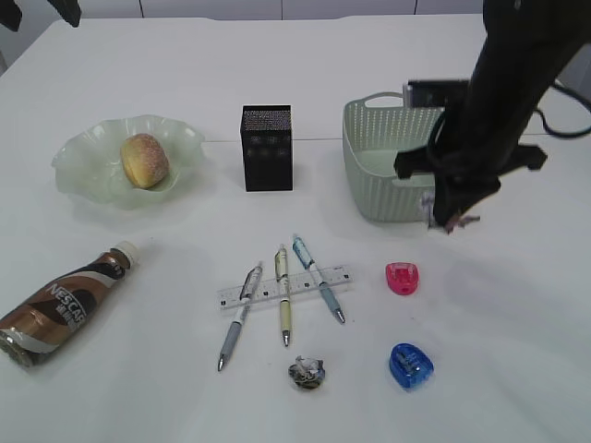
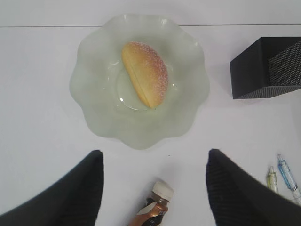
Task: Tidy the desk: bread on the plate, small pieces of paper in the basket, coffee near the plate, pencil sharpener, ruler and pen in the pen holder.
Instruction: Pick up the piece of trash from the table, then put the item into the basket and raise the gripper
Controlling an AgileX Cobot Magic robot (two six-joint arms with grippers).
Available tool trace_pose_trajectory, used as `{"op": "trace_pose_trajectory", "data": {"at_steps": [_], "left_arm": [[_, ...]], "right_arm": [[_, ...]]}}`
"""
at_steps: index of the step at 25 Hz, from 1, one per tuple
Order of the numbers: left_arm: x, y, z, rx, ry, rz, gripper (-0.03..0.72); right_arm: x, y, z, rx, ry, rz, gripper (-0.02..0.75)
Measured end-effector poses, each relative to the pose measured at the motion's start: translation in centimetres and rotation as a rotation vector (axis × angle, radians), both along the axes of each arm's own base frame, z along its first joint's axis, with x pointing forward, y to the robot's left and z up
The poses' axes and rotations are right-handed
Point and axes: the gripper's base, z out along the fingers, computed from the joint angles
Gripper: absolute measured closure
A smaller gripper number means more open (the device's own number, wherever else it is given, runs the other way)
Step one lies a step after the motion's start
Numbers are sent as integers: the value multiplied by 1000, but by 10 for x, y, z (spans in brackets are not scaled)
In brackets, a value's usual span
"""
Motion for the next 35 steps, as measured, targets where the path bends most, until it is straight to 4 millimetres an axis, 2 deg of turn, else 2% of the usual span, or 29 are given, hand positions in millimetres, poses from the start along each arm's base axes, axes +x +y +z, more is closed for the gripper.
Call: {"op": "trace_pose_trajectory", "data": {"at_steps": [4, 7, 9, 11, 16, 18, 20, 25, 27, 30, 35], "left_arm": [[0, 0, 0, 0, 0, 0, 192], [0, -1, 0, -11, 2, -3, 192], [0, -2, 0, -25, 5, -6, 191], [-1, -3, 0, -37, 7, -11, 191], [-1, -6, 0, -72, 14, -20, 192], [-1, -7, 0, -78, 15, -21, 192], [-1, -8, 0, -84, 16, -23, 191], [-4, -7, 4, -87, 7, -24, 192], [-5, -7, 6, -88, 4, -24, 192], [-5, -7, 6, -88, 2, -24, 192], [-5, -7, 6, -88, 2, -24, 192]], "right_arm": [[27, -2, 50, -47, -204, 23, 739], [46, 0, 71, -60, -308, 26, 739], [62, 3, 73, -56, -343, 24, 739], [77, 7, 71, -51, -371, 21, 739], [108, 12, 45, -75, -386, 8, 736], [116, 10, 35, -66, -386, -34, 709], [123, 8, 23, -56, -378, -62, 633], [131, -14, 5, -67, -346, -113, 221], [134, -23, 2, -72, -340, -132, 137], [134, -30, 2, -69, -322, -148, 131], [125, -21, 14, 40, -264, -160, 224]]}}
